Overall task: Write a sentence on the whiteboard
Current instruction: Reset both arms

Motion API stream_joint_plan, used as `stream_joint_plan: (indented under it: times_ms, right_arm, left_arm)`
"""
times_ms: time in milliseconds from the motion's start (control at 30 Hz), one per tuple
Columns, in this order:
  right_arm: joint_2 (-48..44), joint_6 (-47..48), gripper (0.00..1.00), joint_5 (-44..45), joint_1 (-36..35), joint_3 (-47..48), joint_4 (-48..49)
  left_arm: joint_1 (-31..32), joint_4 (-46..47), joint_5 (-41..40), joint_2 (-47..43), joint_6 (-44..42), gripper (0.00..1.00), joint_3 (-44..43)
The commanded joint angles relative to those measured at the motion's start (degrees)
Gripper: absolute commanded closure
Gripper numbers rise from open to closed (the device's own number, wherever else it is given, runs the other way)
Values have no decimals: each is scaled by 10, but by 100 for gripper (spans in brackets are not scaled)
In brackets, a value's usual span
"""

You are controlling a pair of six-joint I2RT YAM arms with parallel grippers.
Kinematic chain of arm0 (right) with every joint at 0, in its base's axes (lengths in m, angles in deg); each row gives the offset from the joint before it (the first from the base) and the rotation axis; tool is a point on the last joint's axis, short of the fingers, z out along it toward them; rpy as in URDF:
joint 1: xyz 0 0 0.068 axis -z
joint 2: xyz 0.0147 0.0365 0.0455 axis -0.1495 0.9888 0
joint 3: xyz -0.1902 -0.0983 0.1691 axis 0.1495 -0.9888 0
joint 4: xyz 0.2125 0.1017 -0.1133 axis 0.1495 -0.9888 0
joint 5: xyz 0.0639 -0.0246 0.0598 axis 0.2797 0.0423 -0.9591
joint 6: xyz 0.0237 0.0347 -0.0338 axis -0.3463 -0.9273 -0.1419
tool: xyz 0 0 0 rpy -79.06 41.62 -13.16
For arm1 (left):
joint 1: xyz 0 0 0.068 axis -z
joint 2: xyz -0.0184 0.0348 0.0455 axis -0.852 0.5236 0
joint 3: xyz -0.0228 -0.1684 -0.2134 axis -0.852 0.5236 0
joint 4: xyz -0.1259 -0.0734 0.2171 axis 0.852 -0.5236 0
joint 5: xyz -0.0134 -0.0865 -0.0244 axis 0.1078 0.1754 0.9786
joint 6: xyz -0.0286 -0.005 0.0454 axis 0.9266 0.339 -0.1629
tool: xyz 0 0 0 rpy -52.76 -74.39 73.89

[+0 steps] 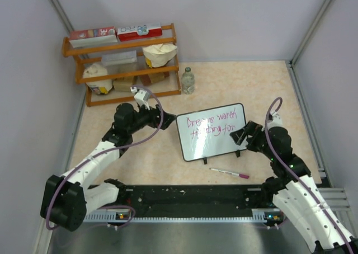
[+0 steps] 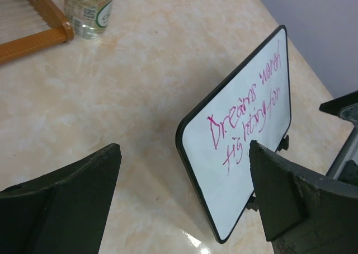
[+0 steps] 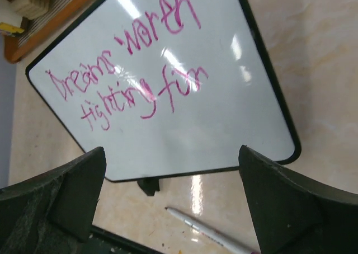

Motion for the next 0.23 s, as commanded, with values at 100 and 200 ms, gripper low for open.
stream_joint_plan:
  times_ms: [100, 200]
  right_arm:
    - [67, 178, 1, 226, 5, 39, 176]
    - [56, 243, 1, 294, 4, -9, 304]
  left_arm:
    - [-2, -4, -158, -57, -37, 2, 19]
    - [-2, -4, -222, -91, -53, 1, 31]
